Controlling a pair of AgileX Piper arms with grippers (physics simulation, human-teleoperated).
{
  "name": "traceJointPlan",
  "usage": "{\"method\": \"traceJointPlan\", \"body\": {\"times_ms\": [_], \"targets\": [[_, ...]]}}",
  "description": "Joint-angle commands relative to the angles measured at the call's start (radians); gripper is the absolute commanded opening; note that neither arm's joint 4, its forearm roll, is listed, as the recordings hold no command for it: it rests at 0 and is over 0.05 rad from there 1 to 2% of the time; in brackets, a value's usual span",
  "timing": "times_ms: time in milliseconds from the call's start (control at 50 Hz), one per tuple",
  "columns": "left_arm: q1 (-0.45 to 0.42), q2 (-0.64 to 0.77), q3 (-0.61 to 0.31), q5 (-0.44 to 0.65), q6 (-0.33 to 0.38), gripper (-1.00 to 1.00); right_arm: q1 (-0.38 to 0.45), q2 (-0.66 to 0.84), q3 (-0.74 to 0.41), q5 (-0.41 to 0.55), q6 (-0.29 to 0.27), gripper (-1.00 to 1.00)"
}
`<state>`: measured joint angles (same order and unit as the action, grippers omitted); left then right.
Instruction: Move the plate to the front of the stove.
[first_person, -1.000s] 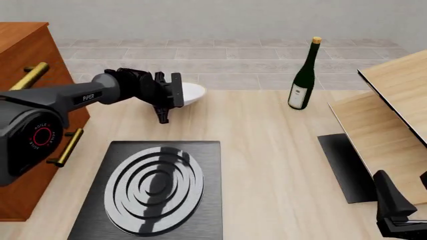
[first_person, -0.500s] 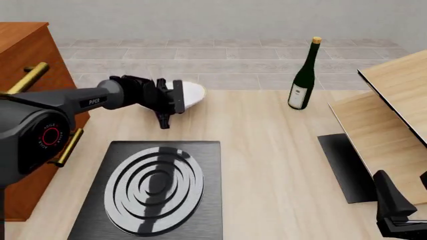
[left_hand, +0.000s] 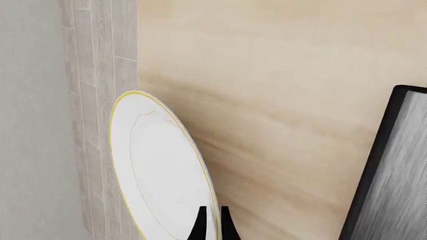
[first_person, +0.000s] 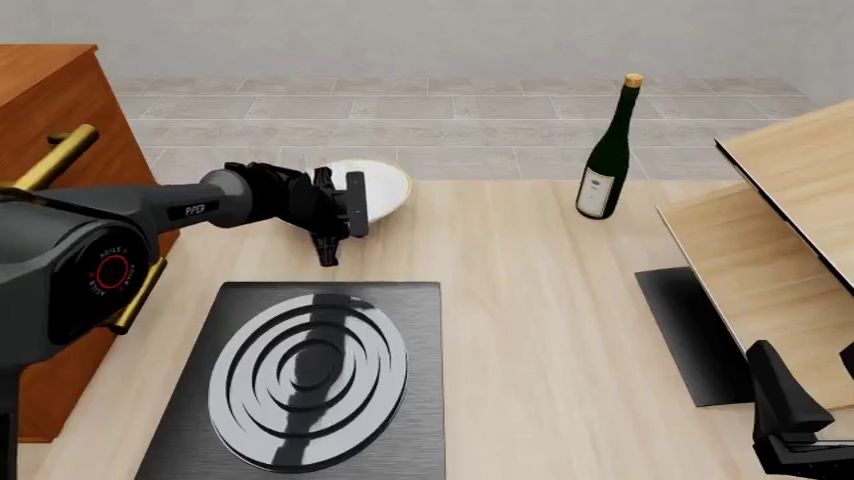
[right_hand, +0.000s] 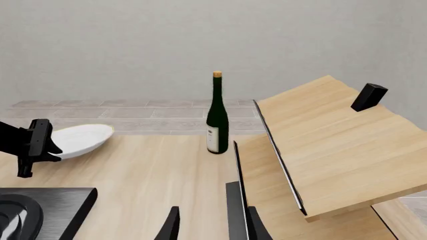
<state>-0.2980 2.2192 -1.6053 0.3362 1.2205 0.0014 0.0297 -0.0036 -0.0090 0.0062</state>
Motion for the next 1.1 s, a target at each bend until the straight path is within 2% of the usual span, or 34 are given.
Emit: {"method": "traceJointPlan", "body": {"times_ms": [20, 380, 600, 620, 1100], "targets": [[0.007, 0.021, 0.002, -0.004, 0.002, -1.0, 0.0, 0.0, 0.0, 0.0, 0.0, 1.0], [0.016, 0.024, 0.031, -0.033, 0.016, -1.0, -0.001, 0.002, 0.0, -0.001, 0.0, 1.0], [0.027, 0.026, 0.016, -0.04, 0.024, -1.0, 0.0, 0.0, 0.0, 0.0, 0.0, 1.0], [0.031, 0.02, 0.025, -0.047, 0.033, 1.0, 0.0, 0.001, 0.0, 0.0, 0.001, 1.0], [0.042, -0.01, 0.02, -0.031, 0.032, 1.0, 0.0, 0.0, 0.0, 0.0, 0.0, 1.0]]}}
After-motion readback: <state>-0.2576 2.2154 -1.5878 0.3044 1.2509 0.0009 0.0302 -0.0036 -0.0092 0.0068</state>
